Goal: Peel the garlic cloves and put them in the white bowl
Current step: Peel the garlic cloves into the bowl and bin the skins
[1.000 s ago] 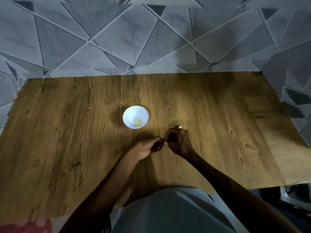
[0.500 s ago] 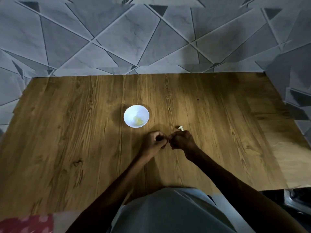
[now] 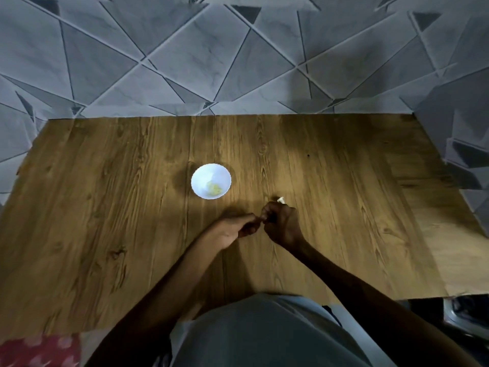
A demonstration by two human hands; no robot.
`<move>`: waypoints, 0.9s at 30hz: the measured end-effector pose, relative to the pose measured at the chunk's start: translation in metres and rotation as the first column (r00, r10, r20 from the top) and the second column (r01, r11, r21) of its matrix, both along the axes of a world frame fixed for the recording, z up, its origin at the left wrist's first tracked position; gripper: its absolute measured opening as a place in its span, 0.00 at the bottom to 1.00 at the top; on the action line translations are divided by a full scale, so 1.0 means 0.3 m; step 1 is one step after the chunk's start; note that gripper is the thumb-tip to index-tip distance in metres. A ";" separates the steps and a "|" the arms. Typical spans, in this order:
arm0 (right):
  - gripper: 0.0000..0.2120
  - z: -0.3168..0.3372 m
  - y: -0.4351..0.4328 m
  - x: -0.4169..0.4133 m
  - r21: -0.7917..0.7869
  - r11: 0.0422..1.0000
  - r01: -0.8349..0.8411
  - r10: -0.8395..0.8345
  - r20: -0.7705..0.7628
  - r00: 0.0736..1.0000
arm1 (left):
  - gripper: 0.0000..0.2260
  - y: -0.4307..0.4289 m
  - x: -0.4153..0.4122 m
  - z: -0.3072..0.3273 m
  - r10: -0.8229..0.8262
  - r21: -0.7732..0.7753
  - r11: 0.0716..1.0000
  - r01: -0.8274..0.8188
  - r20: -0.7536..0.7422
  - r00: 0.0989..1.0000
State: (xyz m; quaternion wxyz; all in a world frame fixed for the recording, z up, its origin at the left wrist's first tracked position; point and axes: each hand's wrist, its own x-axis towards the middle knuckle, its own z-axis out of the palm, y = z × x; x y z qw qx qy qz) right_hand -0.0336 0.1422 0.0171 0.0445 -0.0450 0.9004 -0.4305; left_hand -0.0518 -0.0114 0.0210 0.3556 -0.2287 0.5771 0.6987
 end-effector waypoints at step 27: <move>0.09 0.010 -0.047 -0.004 -0.245 0.965 0.092 -0.072 0.089 0.993 | 0.10 -0.027 0.016 0.060 0.243 0.267 0.901 -0.342 0.342 0.908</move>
